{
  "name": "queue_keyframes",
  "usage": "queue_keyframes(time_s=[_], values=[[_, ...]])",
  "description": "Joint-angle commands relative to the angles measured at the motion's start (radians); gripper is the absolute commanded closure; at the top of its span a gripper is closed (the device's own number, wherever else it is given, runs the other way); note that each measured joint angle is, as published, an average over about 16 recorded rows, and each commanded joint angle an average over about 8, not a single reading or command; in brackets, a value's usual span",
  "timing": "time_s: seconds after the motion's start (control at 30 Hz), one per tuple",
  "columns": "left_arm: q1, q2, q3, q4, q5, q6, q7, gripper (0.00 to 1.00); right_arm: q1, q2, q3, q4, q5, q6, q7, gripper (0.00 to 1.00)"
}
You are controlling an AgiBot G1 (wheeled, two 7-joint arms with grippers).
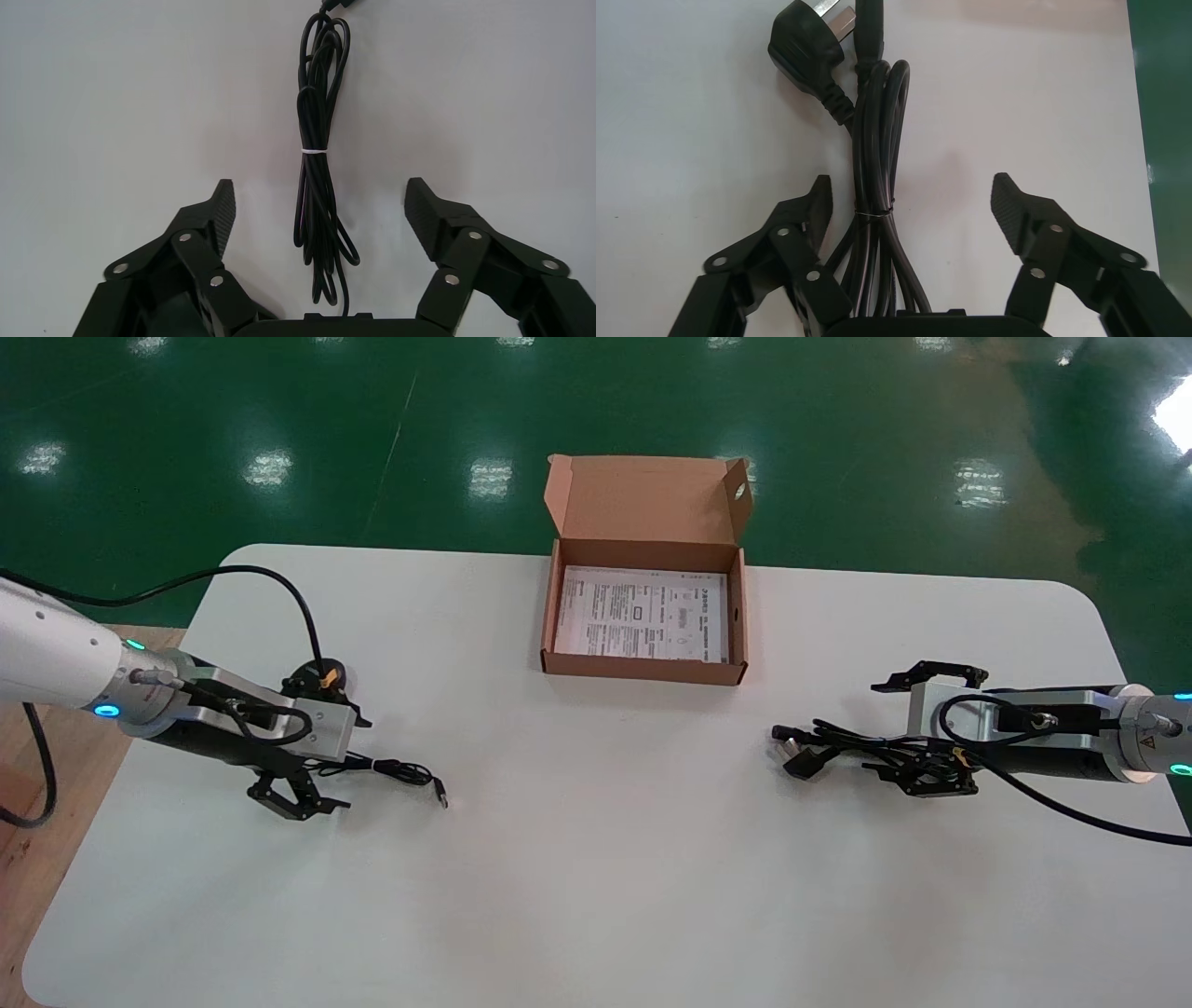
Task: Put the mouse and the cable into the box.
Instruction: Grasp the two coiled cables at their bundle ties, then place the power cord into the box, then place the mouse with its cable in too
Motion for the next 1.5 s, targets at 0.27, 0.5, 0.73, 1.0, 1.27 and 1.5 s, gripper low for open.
queue_keyframes(time_s=[0.27,0.5,0.73,1.0,1.27,1.5], values=[[0.001,-0.001,-0.001,-0.003,-0.002,0.002,-0.001,1.0,-0.002,0.002,0.001,0.004,0.001,-0.003,0.001,1.0],[0.001,-0.002,-0.002,-0.004,-0.003,0.002,-0.002,1.0,-0.002,0.002,0.001,0.006,0.002,-0.005,0.001,1.0],[0.001,-0.002,-0.002,-0.005,-0.004,0.003,-0.002,1.0,-0.003,0.003,0.001,0.006,0.002,-0.005,0.002,1.0],[-0.001,-0.003,-0.003,-0.006,-0.005,0.004,-0.002,1.0,-0.003,0.003,0.001,0.007,0.003,-0.005,0.002,1.0],[-0.093,-0.072,-0.028,-0.047,-0.036,-0.033,0.031,1.0,0.042,0.006,0.02,0.06,0.025,0.027,-0.044,1.0],[-0.206,-0.161,-0.102,-0.152,-0.126,-0.169,0.083,1.0,0.092,-0.047,0.071,0.167,0.089,0.161,-0.134,1.0]])
